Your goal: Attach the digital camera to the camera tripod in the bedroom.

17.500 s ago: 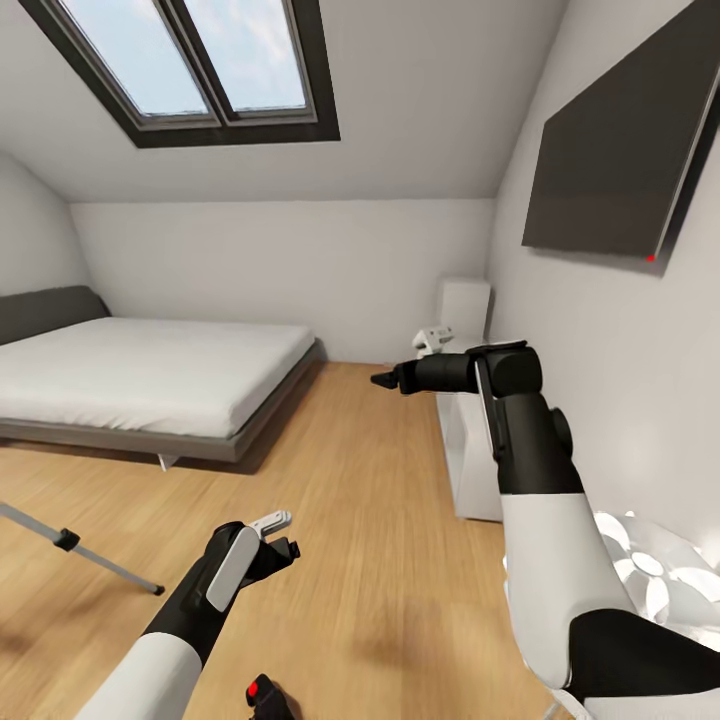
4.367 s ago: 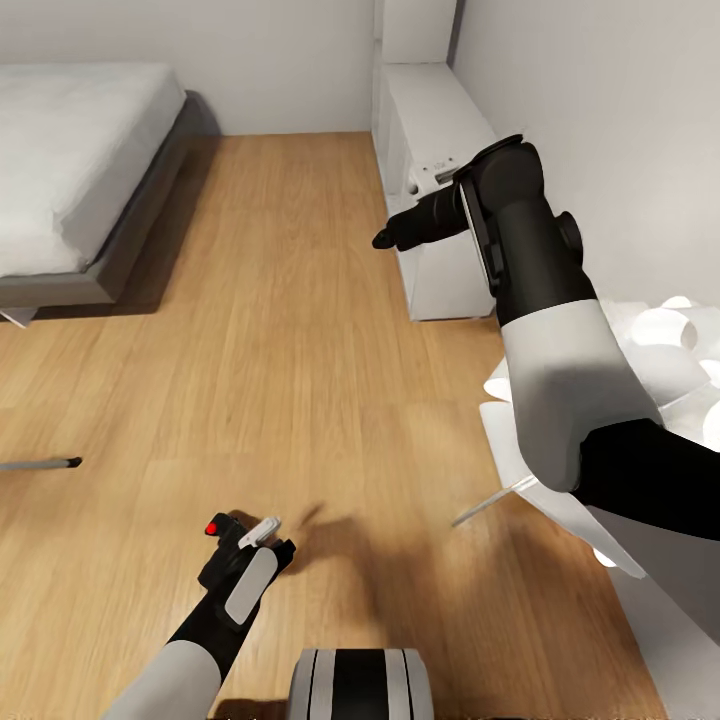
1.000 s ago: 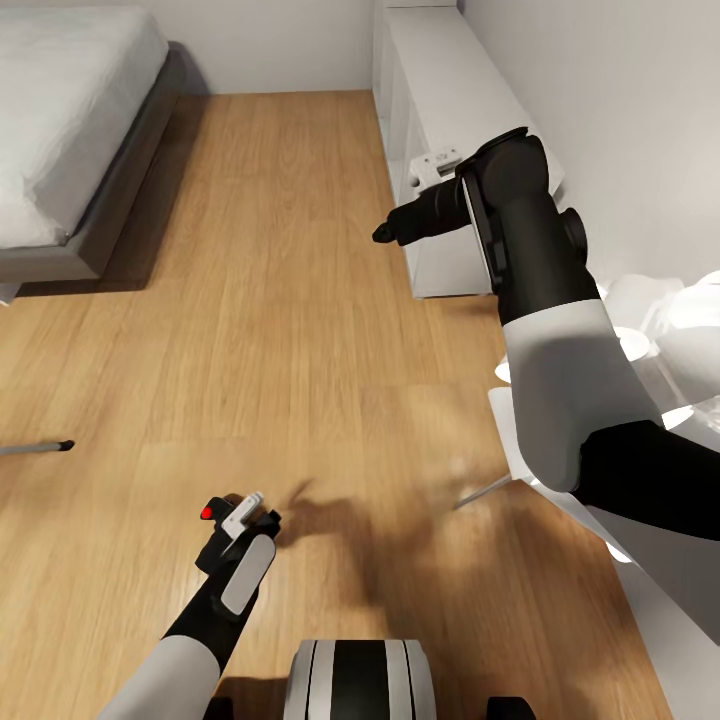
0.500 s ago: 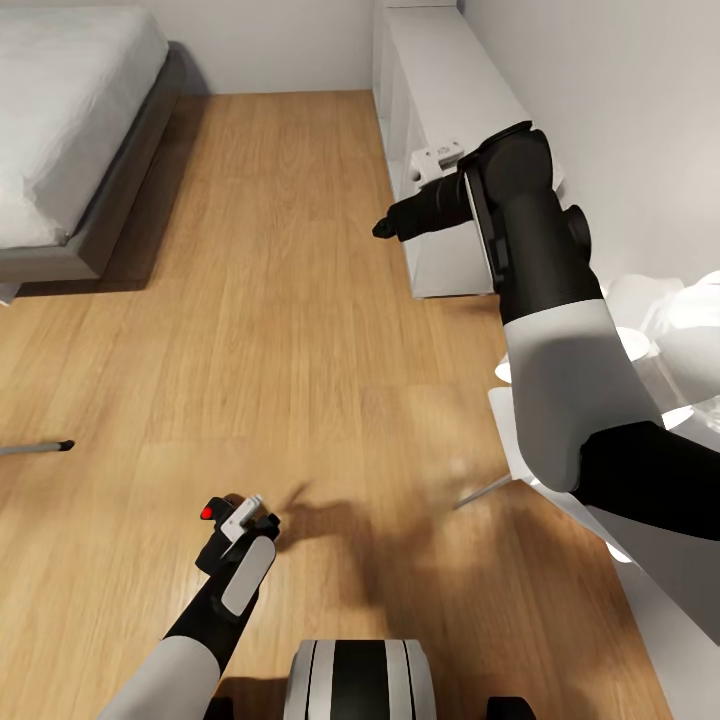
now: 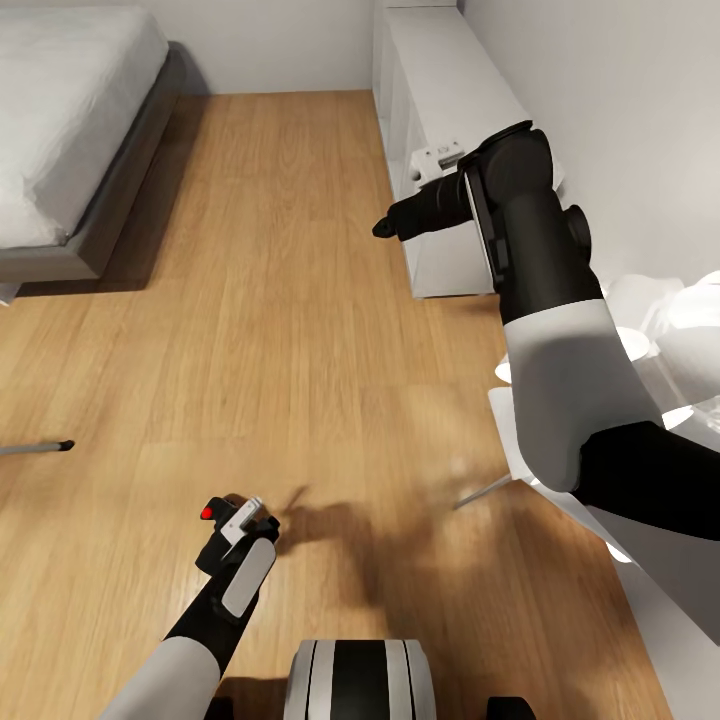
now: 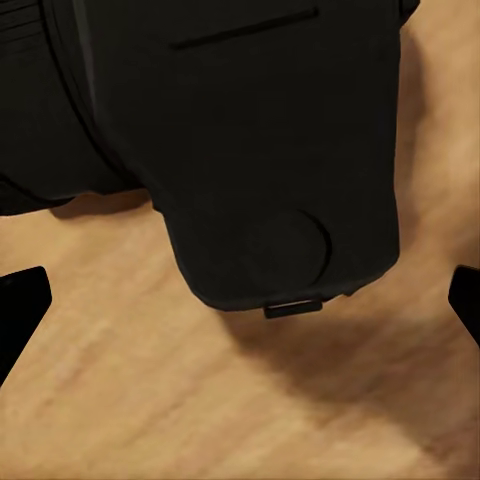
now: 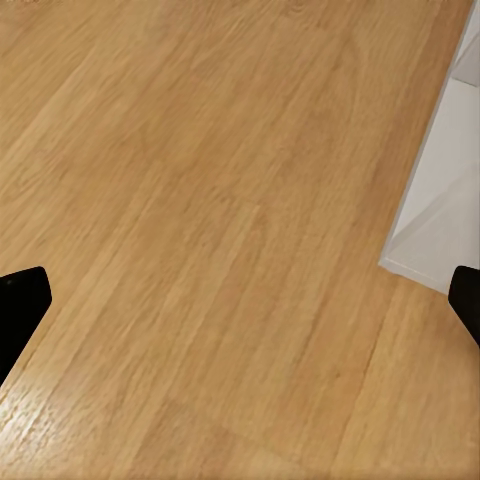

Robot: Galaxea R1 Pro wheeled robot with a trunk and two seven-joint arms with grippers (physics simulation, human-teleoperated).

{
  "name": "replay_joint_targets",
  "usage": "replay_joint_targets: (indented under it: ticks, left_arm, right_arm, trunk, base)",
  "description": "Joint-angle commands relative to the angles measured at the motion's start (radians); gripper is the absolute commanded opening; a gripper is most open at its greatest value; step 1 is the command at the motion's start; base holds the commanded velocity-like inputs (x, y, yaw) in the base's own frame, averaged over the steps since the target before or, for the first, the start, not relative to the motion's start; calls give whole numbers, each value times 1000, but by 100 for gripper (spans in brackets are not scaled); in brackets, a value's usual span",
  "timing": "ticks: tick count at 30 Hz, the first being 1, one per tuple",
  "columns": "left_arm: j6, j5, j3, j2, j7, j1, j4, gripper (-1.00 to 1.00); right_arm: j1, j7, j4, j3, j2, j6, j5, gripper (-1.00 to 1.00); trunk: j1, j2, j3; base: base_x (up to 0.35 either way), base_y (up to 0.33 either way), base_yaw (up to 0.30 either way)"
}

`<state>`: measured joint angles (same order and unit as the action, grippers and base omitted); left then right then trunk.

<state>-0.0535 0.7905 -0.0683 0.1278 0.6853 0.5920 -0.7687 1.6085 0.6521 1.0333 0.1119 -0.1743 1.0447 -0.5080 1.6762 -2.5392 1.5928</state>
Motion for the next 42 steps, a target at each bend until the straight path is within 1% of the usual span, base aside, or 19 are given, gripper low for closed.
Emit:
replay_joint_targets:
  ticks: [1,42]
  left_arm:
    - [-5,2,-2,0,7,0,-2,100]
    - [-5,7,-2,0,6,0,-1,100]
  right_arm:
    - [1,9,1,0,0,2,-10,100]
    - [0,9,2,0,0,2,-10,100]
  trunk:
    - [0,0,1]
    - [0,0,1]
  base:
    - [0,0,0]
    - [16,0,0]
